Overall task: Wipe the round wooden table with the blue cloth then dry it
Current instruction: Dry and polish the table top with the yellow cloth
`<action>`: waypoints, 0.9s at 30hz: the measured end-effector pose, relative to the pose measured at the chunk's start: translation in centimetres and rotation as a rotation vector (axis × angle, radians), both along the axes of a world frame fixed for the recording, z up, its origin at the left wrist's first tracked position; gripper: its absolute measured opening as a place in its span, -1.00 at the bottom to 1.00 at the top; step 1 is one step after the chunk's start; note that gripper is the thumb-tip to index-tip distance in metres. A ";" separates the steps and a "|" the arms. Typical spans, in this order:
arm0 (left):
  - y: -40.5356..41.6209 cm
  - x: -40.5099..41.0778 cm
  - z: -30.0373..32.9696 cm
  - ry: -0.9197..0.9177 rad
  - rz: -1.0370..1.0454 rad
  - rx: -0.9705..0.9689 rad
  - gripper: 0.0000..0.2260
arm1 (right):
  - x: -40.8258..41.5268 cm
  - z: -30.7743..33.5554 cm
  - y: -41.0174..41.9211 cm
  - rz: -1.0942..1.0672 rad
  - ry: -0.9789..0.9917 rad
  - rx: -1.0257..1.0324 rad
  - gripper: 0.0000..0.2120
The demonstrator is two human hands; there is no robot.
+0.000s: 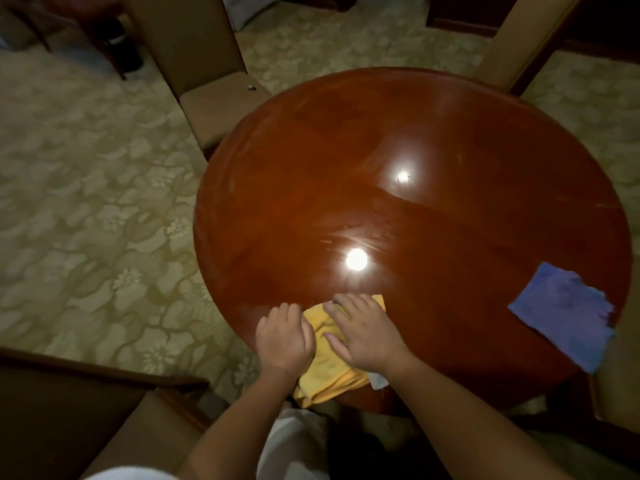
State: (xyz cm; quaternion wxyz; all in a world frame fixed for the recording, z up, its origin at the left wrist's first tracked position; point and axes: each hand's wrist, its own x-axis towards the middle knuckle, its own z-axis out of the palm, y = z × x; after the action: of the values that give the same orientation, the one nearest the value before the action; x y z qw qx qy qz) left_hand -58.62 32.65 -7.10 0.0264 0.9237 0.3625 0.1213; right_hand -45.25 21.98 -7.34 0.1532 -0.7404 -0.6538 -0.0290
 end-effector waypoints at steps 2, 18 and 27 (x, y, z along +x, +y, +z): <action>0.9 0.2 0.0 -0.017 0.010 0.009 -0.76 | 0.4 -0.1 1.1 0.014 0.004 0.013 -0.58; 9.5 4.1 0.0 -0.085 0.098 0.076 -0.79 | 4.3 0.3 11.5 0.021 -0.047 0.004 -0.58; 2.9 0.2 0.7 -0.017 0.259 -0.100 -0.83 | 0.7 1.3 6.3 -0.022 0.020 -0.135 -0.54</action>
State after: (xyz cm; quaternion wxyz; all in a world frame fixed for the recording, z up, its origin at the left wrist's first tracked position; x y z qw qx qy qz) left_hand -58.45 35.57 -6.41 0.0598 0.8656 0.4841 0.1133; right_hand -44.58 28.30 -6.02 0.1092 -0.7565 -0.6444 0.0208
